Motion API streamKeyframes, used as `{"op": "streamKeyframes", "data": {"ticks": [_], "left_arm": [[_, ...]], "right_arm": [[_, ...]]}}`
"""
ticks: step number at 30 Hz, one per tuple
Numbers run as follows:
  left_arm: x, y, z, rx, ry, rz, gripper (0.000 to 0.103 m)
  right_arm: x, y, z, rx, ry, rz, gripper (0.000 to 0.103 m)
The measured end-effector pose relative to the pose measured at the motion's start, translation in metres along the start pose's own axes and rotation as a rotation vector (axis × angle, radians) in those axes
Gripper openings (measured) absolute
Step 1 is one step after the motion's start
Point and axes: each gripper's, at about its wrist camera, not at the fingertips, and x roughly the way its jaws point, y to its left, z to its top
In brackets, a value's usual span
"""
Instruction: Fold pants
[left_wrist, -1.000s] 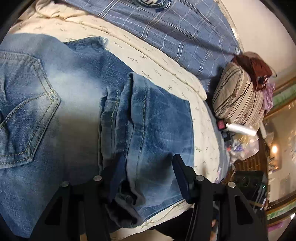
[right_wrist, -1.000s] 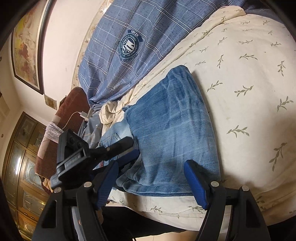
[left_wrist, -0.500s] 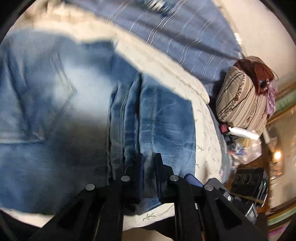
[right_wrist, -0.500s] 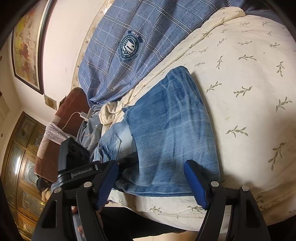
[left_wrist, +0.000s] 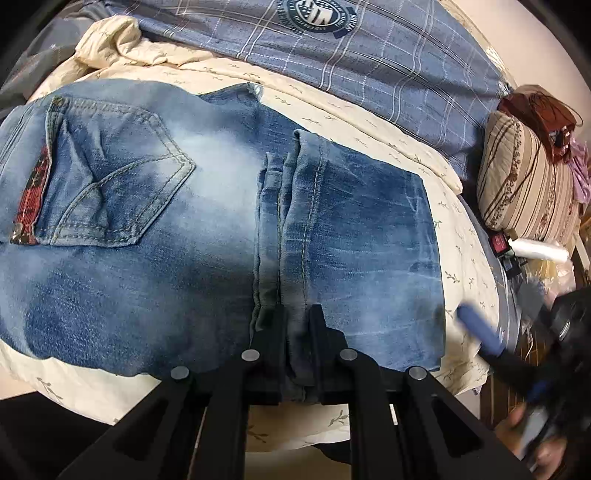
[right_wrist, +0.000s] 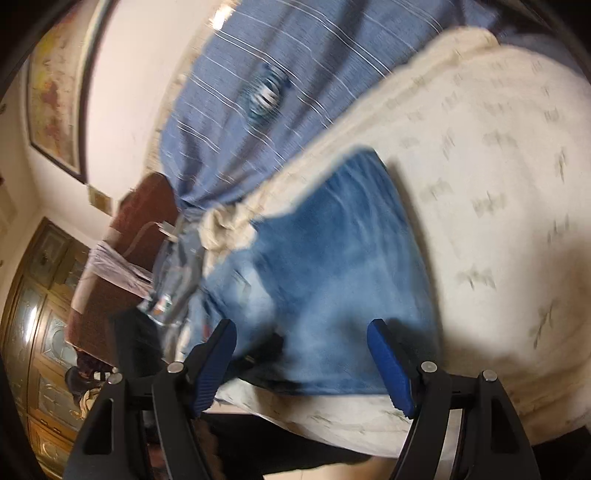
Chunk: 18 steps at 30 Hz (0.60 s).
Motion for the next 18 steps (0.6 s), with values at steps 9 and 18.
{"op": "streamKeyframes", "data": {"ticks": [9, 18], "left_arm": [[-0.023, -0.019, 0.023, 0.061, -0.083, 0.000, 0.016], [0.039, -0.040, 0.094, 0.129, -0.049, -0.012, 0.032]], "right_arm": [[0.030, -0.052, 0.019, 0.234, 0.087, 0.006, 0.074], [0.027, -0.056, 0.017, 0.217, 0.076, 0.034, 0.074]]}}
